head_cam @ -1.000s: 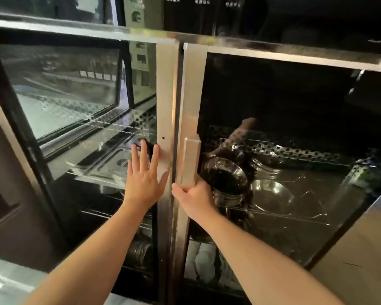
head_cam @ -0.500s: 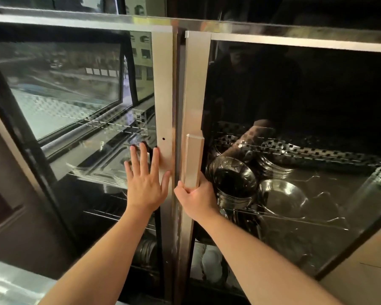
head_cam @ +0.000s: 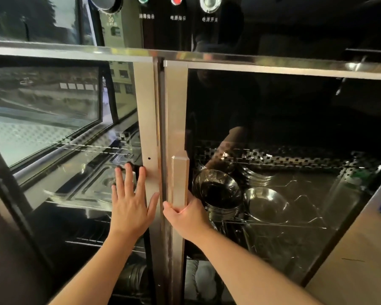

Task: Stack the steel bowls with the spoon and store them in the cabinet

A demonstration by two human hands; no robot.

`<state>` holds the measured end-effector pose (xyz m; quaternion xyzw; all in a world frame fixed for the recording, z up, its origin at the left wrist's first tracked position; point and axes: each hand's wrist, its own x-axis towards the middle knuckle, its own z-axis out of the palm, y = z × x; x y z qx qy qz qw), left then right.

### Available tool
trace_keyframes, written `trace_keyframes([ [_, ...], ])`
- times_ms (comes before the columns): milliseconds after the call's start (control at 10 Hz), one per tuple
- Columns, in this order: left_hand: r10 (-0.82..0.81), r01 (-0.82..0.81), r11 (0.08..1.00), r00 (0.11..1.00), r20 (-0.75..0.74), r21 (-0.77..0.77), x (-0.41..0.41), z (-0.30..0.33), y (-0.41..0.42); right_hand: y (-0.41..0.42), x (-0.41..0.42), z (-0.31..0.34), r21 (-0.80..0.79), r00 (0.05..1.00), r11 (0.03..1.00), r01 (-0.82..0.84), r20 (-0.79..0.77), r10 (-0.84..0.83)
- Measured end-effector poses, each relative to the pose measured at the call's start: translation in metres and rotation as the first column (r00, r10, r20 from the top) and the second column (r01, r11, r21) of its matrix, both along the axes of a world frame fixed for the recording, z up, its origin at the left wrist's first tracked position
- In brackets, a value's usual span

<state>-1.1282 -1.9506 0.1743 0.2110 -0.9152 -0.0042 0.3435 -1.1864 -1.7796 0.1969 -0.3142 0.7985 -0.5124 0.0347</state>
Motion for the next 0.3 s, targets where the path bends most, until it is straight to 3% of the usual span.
trace_keyframes([
  [200, -0.076, 0.069, 0.982, 0.997, 0.032, 0.176, 0.021, 0.031, 0.01, 0.036, 0.002, 0.052, 0.339, 0.973, 0.919, -0.203, 0.177, 0.15],
  [300, -0.108, 0.097, 0.961, 0.994, 0.028, 0.259, 0.042, 0.058, 0.03, 0.081, -0.001, 0.084, 0.42, 0.979, 0.885, -0.201, 0.101, 0.175],
])
